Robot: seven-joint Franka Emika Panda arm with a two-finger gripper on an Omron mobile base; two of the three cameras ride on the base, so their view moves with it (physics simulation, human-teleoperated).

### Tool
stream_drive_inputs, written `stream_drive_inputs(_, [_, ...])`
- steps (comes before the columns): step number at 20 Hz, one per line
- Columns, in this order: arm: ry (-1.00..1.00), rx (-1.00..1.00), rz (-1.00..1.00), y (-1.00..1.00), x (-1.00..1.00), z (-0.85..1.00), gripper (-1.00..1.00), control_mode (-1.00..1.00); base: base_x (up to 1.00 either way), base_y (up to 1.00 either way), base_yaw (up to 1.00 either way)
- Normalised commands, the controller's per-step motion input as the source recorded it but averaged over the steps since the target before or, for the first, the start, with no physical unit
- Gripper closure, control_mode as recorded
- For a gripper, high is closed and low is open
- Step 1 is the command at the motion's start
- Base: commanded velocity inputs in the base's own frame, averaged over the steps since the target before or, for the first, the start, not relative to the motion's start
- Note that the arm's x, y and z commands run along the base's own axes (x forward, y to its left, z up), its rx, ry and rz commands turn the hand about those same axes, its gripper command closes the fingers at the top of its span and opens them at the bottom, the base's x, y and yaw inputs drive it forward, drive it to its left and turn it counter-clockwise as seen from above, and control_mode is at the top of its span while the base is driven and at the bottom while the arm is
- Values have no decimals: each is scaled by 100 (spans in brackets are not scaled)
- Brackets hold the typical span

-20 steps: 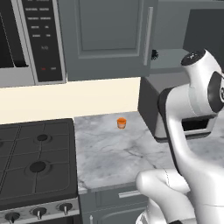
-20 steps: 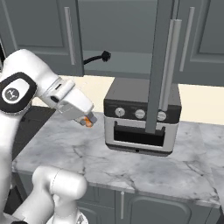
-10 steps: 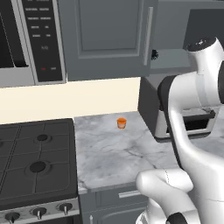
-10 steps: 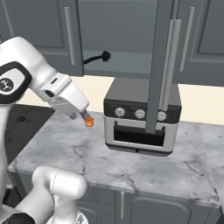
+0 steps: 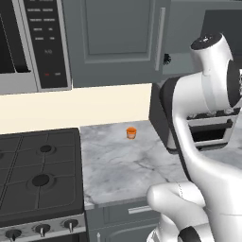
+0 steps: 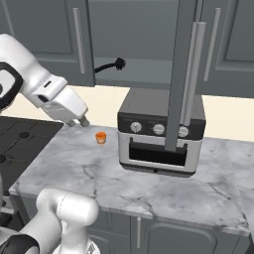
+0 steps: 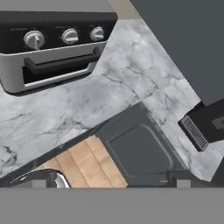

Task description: Pick the soap dispenser and dish brush from the cabinet and place them on the counter.

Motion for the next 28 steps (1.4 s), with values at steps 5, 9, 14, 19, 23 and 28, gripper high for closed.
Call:
stream_drive_inputs(5, [-10, 7, 8, 29, 13, 0, -100, -100, 0, 0, 0])
stream_drive_inputs(9, [-9, 6, 12, 22, 12, 1, -100, -100, 0, 0, 0])
stream_drive_inputs(14, [-8, 5, 16, 12, 9, 4, -100, -100, 0, 0, 0])
stream_drive_inputs(19, [-13, 4, 16, 7, 9, 9, -100, -100, 0, 0, 0])
stream_drive_inputs(23, [-13, 5, 15, 9, 13, 13, -100, -100, 0, 0, 0])
stream_drive_inputs(28, [-9, 5, 13, 12, 19, 16, -100, -100, 0, 0, 0])
